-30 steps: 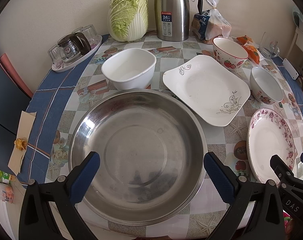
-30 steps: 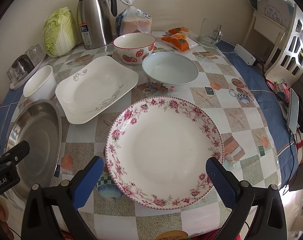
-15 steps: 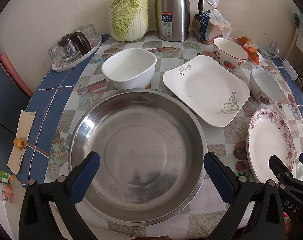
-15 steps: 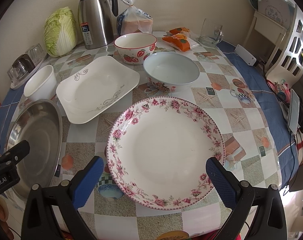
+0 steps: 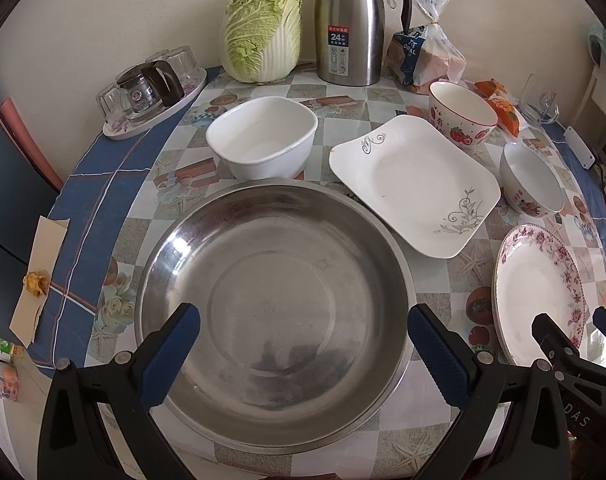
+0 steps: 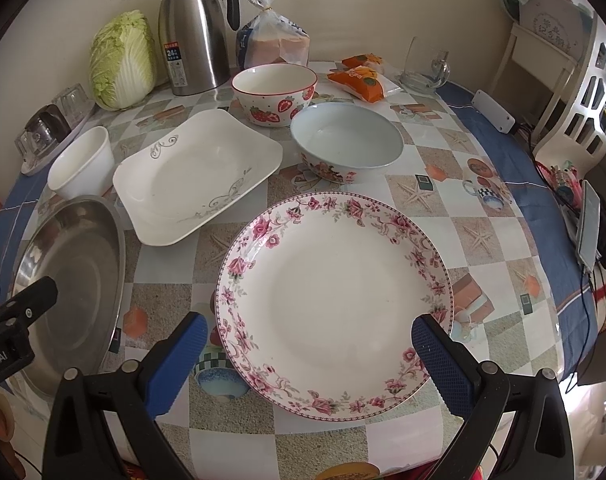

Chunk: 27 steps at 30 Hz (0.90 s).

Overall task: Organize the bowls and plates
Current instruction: 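Move both grippers to the steel basin rim and close them on it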

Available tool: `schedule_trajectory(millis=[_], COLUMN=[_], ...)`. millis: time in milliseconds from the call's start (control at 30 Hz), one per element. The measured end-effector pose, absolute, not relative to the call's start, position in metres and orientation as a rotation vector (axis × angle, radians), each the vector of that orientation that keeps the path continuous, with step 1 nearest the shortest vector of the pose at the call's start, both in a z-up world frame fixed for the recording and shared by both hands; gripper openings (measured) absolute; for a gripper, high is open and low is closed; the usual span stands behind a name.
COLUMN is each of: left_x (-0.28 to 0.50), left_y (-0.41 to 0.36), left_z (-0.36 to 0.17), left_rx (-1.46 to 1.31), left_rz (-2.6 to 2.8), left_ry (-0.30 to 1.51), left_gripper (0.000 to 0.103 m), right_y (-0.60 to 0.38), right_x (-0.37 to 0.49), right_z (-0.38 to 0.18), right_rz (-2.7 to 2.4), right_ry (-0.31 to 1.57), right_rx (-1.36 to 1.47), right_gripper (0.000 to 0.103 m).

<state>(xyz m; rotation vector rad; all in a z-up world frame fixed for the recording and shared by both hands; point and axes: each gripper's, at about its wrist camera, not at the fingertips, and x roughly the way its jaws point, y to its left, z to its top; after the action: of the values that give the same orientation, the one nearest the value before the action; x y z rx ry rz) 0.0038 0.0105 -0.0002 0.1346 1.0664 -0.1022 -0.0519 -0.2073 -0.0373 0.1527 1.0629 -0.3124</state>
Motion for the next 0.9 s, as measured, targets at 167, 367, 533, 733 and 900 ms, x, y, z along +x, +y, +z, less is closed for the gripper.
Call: schedule_trajectory(millis=[167,367,533,733,900], left_x=[0.010,0.016,0.018,0.021,0.025], left_y=[0.036,0.082,0.112,0.138,0.154], left_z=[0.000,-0.007,-0.015,-0.023,-0.037], left_rx=[0.061,-0.044,-0.074,-0.112,-0.193], left_rz=[-0.035,0.061,0.150,0.187,0.162], left_ry=[1.052,1.026,0.977,0.930,0.969], left_gripper=[0.103,0.103,0.103,0.103,0.103], right_y=[-0.200,-0.188,-0.168,-0.141,-0.122], right_x=[-0.045,-0.029,-0.014,0.003,0.015], right_z=[-0.034,-0.027,-0.028,-0.039,-0.054], right_rz=[-0.245,-0.118,-0.035,0.077,0.139], right_ry=[1.027,0.931,0.893,0.943,1.009], right_rx=[0.152,0.223,0.239,0.206,0.196], right_gripper=[0.103,0.103,0.103,0.103,0.103])
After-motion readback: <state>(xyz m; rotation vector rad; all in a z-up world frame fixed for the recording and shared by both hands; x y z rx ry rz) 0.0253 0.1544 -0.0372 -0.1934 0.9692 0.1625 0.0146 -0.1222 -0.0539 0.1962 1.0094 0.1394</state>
